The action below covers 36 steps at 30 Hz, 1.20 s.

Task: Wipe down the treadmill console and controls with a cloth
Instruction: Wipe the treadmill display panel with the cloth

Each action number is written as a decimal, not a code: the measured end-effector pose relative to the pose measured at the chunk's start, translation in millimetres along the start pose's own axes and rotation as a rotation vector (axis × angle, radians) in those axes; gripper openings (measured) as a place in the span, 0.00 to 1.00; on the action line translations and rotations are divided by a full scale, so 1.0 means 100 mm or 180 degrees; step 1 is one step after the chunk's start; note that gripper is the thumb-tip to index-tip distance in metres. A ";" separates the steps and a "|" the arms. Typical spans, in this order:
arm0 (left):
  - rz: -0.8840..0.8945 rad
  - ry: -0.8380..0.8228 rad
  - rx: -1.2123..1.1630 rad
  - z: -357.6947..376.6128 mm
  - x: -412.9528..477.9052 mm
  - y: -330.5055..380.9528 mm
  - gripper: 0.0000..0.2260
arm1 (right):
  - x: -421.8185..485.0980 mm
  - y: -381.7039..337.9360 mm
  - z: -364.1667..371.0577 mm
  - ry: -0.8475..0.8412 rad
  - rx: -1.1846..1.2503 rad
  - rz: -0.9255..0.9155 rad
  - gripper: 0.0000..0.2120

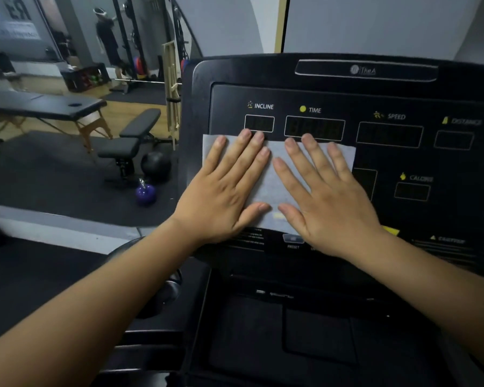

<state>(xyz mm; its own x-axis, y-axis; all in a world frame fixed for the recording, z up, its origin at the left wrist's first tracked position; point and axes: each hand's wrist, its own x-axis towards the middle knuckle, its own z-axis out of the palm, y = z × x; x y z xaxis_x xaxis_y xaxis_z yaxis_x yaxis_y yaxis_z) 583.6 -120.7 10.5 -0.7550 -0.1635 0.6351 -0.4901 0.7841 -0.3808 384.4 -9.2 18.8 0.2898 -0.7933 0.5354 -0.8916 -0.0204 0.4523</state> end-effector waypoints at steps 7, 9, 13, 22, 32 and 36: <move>0.0019 -0.0160 -0.0082 0.07 -0.42 0.24 0.35 | -0.33 -0.31 0.08 -0.0147 0.0009 -0.0139 0.35; 0.0071 -0.0208 -0.0104 0.07 -0.48 0.26 0.35 | -0.39 -0.32 0.09 -0.0163 0.0033 -0.0232 0.35; 0.0251 -0.0232 -0.0058 0.01 -0.29 0.05 0.36 | -0.16 -0.12 0.04 -0.0096 0.0014 -0.0403 0.36; 0.0073 -0.0191 0.0350 -0.27 0.46 -0.33 0.35 | 0.51 0.29 -0.18 -0.0243 -0.0330 0.0017 0.36; 0.0094 -0.0037 -0.0270 0.04 0.03 0.26 0.33 | -0.01 0.03 -0.07 -0.0090 0.0048 0.0023 0.33; 0.0261 -0.0327 -0.0328 0.07 -0.26 0.65 0.34 | -0.53 -0.12 0.03 -0.0256 0.0036 -0.0086 0.34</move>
<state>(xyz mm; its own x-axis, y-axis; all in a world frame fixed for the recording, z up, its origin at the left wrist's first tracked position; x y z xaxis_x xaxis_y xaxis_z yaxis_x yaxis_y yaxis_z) 568.2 -70.0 -35.1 -0.8338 -0.1527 0.5305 -0.3818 0.8536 -0.3543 378.8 31.5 -17.5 0.2853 -0.8387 0.4639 -0.8879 -0.0490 0.4574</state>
